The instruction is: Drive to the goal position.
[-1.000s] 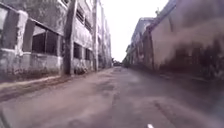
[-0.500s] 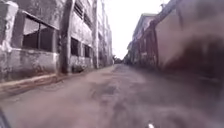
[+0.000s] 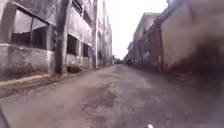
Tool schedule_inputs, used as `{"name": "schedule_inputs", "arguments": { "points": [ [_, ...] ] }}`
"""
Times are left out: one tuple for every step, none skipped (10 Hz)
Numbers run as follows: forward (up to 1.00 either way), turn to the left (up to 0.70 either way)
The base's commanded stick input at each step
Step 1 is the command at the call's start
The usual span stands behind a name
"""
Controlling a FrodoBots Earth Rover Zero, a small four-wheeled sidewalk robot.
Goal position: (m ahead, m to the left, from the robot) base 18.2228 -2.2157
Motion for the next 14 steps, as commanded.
{"name": "schedule_inputs", "arguments": {
  "points": [
    [1.0,0.0],
    [1.0,0.0],
    [1.0,0.0],
    [1.0,0.0],
    [1.0,-0.16],
    [1.0,-0.3],
    [1.0,-0.4],
    [1.0,-0.39],
    [1.0,-0.06],
    [1.0,-0.01],
    [1.0,0.0],
    [1.0,0.0],
    [1.0,0.0],
    [1.0,0.0]
  ]
}}
